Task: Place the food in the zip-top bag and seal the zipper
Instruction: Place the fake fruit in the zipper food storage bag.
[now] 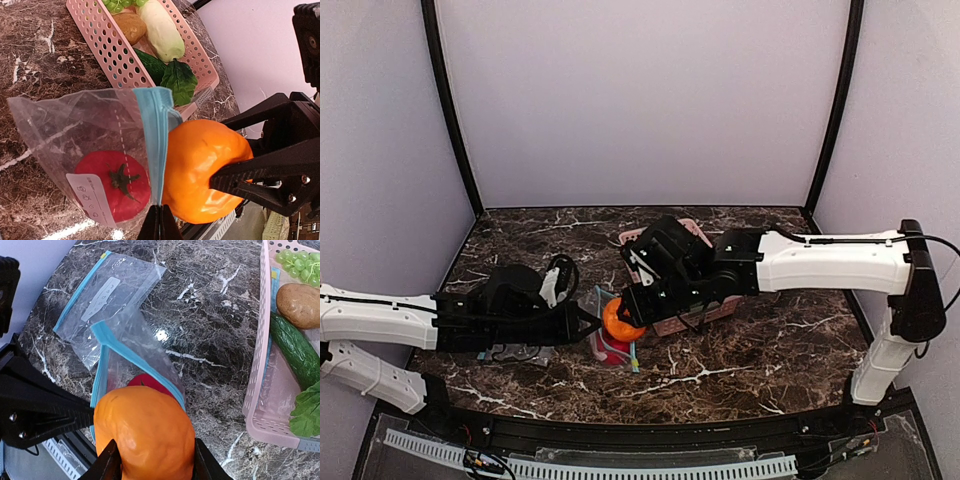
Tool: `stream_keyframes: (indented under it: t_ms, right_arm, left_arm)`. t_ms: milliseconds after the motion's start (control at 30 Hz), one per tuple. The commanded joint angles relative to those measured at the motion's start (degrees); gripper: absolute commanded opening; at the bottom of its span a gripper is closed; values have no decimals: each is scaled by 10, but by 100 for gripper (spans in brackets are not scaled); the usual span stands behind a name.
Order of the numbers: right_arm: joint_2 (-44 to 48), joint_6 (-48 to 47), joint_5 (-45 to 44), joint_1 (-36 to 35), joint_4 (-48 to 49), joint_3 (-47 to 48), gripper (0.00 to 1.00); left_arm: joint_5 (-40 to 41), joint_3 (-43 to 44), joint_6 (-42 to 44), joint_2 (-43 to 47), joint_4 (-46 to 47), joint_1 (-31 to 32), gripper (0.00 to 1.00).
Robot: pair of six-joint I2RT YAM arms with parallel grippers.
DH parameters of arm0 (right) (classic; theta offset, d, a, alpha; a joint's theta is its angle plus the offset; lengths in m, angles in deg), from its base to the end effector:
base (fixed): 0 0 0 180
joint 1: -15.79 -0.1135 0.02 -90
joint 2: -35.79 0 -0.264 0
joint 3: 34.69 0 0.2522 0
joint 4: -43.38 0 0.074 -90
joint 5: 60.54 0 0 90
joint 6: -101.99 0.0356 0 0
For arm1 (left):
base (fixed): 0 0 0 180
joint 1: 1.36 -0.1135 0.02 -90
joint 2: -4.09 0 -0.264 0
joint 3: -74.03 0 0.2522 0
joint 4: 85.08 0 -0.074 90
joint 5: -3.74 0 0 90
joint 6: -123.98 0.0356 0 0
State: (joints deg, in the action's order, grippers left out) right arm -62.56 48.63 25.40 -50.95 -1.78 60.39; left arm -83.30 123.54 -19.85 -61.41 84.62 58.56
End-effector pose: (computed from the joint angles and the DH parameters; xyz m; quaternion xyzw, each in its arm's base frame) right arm 0.1535 0.3507 0.2784 -0.2305 0.9055 0.2577 0.2458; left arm 0.1275 -0.2164 0.2357 0.0315 0.8486 -0.4299 0.3067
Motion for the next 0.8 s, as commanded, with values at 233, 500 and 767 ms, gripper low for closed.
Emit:
stream_keyframes:
  t_ms: [233, 500, 767]
  right_arm:
    - [-80, 30, -102, -14, -31, 81, 25]
    - [-76, -3, -18, -14, 91, 28, 29]
    - [-101, -9, -8, -14, 130, 23, 30]
  left_arm:
    - [-20, -11, -1, 6, 18, -2, 1]
    - [-28, -39, -18, 12, 65, -6, 1]
    - [-48, -65, -34, 25, 95, -7, 1]
